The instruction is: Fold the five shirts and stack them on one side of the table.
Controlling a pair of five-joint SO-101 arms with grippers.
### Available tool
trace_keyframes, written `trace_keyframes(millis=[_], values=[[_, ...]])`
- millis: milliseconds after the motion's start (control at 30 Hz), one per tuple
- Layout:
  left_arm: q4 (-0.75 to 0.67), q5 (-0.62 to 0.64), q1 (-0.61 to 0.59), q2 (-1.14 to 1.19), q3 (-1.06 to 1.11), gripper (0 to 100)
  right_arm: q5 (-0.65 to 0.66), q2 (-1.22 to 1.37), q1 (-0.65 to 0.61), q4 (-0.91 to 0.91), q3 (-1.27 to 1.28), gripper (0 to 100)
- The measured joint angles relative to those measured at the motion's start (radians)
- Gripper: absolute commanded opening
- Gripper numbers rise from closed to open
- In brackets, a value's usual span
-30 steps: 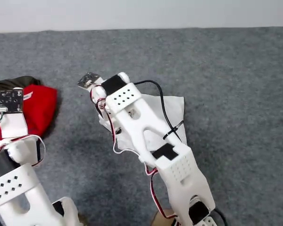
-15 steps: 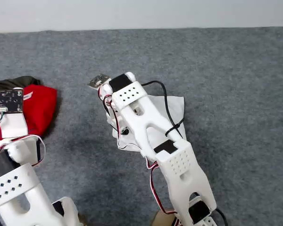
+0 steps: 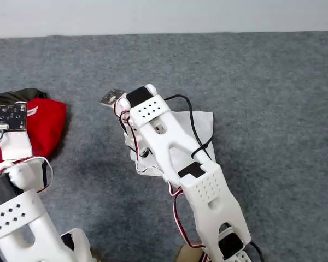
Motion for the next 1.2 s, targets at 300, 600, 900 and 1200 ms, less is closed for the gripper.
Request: trace_keyframes(millis=[300,600,900,1200], values=[[-0.037,0.000,0.000,0.000,0.000,0,0.043,-0.087,-0.035,0.000,0.018,0.9],[-0.037,0.000,0.000,0.000,0.000,0,0.055,-0.160,-0.143,0.000,0.201,1.0],[-0.037,0.000,0.000,0.000,0.000,0,0.055,-0.101,-0.140,0.000,0.203,11.0],[-0.037,0.000,0.000,0.000,0.000,0,0.025,-0.072,-0.141,0.000,0.051,21.7]])
